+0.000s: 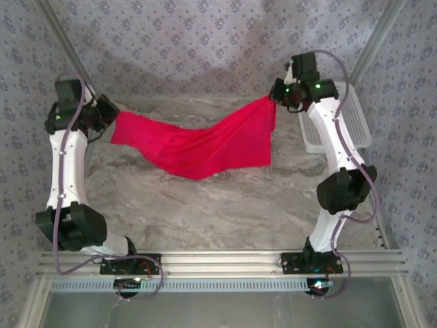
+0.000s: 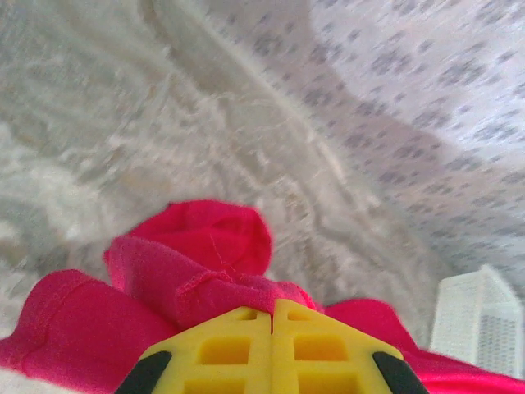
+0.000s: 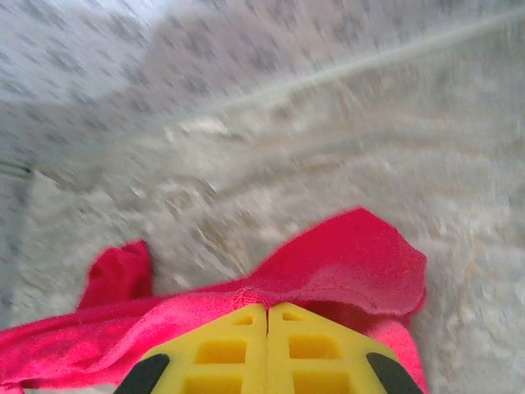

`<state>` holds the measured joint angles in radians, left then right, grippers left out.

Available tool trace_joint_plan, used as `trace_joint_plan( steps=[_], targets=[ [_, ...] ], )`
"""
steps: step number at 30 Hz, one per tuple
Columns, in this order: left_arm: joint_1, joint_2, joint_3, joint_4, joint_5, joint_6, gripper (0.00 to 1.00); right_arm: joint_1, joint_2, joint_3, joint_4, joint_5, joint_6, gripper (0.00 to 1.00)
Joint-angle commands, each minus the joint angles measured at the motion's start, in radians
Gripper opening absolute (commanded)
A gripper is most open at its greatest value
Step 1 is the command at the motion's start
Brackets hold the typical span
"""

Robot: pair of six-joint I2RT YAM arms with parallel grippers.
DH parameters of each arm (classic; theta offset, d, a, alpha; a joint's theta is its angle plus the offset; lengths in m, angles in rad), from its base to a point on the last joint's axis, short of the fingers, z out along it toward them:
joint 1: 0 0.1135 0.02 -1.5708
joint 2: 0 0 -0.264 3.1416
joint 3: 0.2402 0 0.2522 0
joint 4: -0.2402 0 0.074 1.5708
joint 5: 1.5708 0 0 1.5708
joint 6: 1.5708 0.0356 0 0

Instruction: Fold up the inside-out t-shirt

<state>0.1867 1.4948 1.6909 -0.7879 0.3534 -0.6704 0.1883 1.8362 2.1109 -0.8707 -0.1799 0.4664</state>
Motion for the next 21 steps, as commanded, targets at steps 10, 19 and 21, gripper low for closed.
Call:
trace_joint_plan(
  steps=[10, 19, 21],
  targets=[
    [0.122, 0.258, 0.878, -0.08, 0.186, -0.195, 0.0, -0.07, -0.034, 0.454, 0.057, -0.078, 0.08, 0.0],
    [0.192, 0.023, 0.419, -0.108, 0.278, -0.102, 0.0, -0.054, -0.391, -0.181, 0.255, -0.154, 0.002, 0.0],
    [0.192, -0.158, 0.047, 0.041, 0.285, -0.103, 0.0, -0.043, -0.482, -0.413, 0.315, -0.172, 0.007, 0.0]
  ],
)
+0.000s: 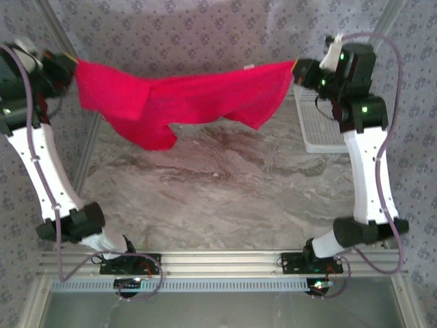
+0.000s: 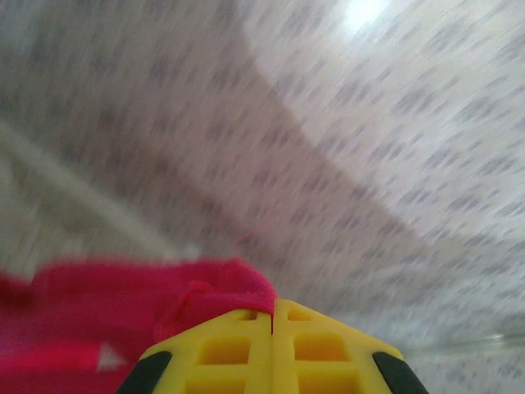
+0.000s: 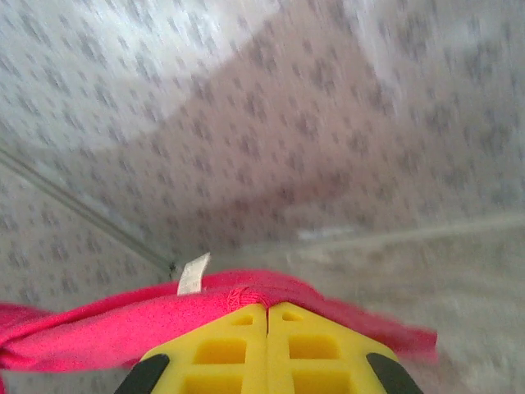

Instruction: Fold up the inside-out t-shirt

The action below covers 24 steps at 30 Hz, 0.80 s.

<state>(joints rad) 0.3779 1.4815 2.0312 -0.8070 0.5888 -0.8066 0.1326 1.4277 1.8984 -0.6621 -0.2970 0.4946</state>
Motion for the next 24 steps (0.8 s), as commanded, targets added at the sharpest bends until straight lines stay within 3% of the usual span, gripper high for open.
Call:
trace_joint_plan(
  steps=[1, 5, 10, 13, 14, 16, 19, 20, 24],
  targets=[
    [0.001, -0.241, -0.488, 0.116, 0.04, 0.034, 0.0, 0.019, -0.118, -0.325, 0.129, -0.065, -0.023, 0.0],
    [-0.02, -0.49, -1.012, 0.118, 0.005, 0.055, 0.0, 0.041, -0.258, -0.797, 0.204, -0.084, 0.036, 0.0],
    [-0.104, -0.604, -1.322, 0.072, -0.015, 0.059, 0.0, 0.051, -0.369, -1.13, 0.241, -0.06, 0.114, 0.0],
    [-0.108, -0.613, -1.383, 0.018, -0.07, 0.078, 0.0, 0.054, -0.406, -1.2, 0.219, -0.046, 0.139, 0.0],
    [-0.108, -0.612, -1.392, 0.008, -0.091, 0.084, 0.0, 0.054, -0.418, -1.208, 0.204, -0.037, 0.154, 0.09],
    [-0.108, -0.609, -1.386, -0.012, -0.142, 0.091, 0.1, 0.056, -0.45, -1.2, 0.165, 0.007, 0.152, 0.15],
    [-0.11, -0.607, -1.315, -0.055, -0.253, 0.12, 0.23, 0.065, -0.502, -1.139, 0.113, 0.123, 0.148, 0.65],
    [-0.119, -0.607, -1.281, -0.067, -0.304, 0.132, 0.3, 0.071, -0.503, -1.107, 0.101, 0.157, 0.147, 0.7],
    [-0.195, -0.573, -1.158, -0.044, -0.442, 0.141, 0.35, 0.136, -0.385, -0.966, 0.116, 0.232, 0.143, 0.64]
  ],
)
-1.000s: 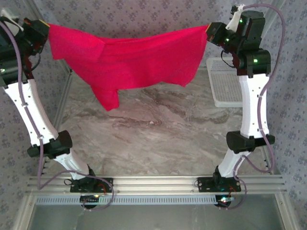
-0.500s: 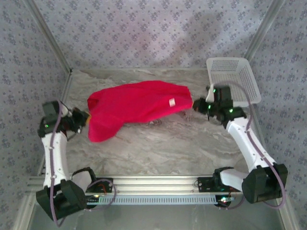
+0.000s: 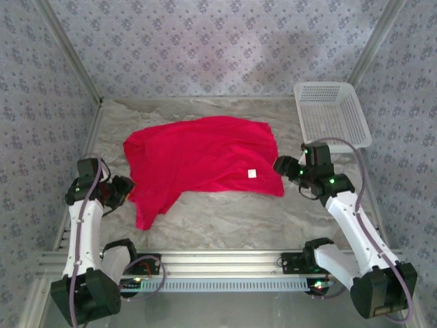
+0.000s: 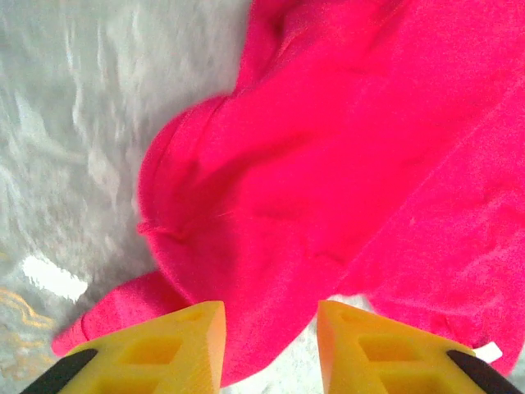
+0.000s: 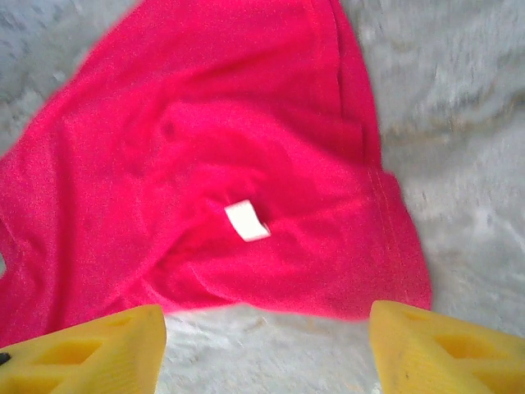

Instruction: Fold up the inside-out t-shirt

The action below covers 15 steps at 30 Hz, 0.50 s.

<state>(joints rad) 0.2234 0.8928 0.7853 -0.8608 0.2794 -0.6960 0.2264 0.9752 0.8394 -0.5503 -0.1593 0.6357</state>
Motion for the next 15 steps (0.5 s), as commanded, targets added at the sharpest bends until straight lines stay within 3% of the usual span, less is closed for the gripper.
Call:
trace_joint_plan(
  steps=[1, 5, 9, 15],
  targets=[
    [-0.066, 0.042, 0.105, 0.042, -0.13, 0.021, 0.35, 0.075, 0.125, 0.13, 0.032, 0.1, -0.034, 0.63],
    [-0.17, 0.202, 0.144, 0.174, -0.092, -0.04, 0.35, 0.167, 0.457, 0.328, 0.121, 0.046, -0.071, 0.58],
    [-0.238, 0.409, 0.187, 0.301, -0.042, -0.081, 0.36, 0.18, 0.83, 0.64, 0.092, -0.066, -0.079, 0.47],
    [-0.283, 0.719, 0.293, 0.363, -0.019, -0.083, 0.34, 0.153, 1.235, 1.024, -0.046, -0.162, -0.042, 0.49]
  ],
)
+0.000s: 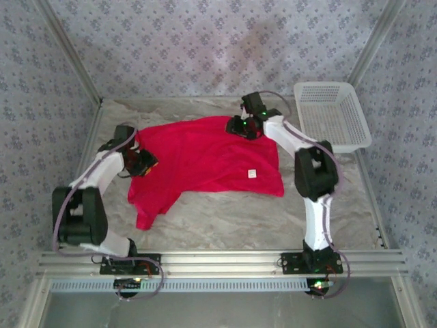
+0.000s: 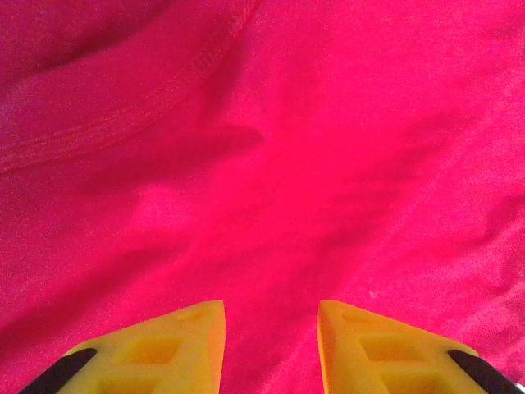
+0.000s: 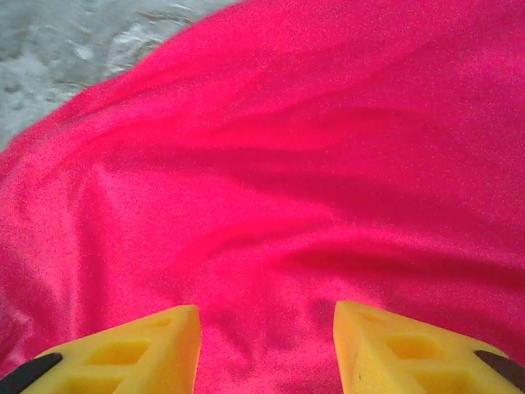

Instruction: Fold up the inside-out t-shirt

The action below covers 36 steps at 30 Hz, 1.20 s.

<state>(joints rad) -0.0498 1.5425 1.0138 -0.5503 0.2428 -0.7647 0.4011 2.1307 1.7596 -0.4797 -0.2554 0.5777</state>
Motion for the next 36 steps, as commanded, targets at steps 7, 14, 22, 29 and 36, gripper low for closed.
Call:
trace_joint_plan(
  steps=[7, 14, 22, 29, 36],
  targets=[
    [-0.011, 0.395, 0.303, -0.009, 0.0, 0.007, 0.29, -0.034, 0.083, -0.062, -0.13, -0.003, 0.036, 0.5],
    [-0.102, 0.704, 0.73, -0.122, -0.02, 0.003, 0.28, 0.145, -0.128, -0.574, 0.062, 0.028, 0.129, 0.45],
    [-0.296, 1.121, 1.551, -0.395, 0.162, 0.102, 0.31, 0.494, -0.34, -0.641, 0.073, 0.128, 0.171, 0.48],
    [-0.221, 1.027, 1.681, -0.639, 0.076, 0.227, 0.38, 0.286, -0.494, -0.659, 0.05, 0.177, 0.06, 0.56],
    [-0.126, 0.552, 0.797, -0.226, 0.056, 0.165, 0.37, 0.022, -0.234, -0.384, -0.028, 0.103, -0.012, 0.63]
  ],
)
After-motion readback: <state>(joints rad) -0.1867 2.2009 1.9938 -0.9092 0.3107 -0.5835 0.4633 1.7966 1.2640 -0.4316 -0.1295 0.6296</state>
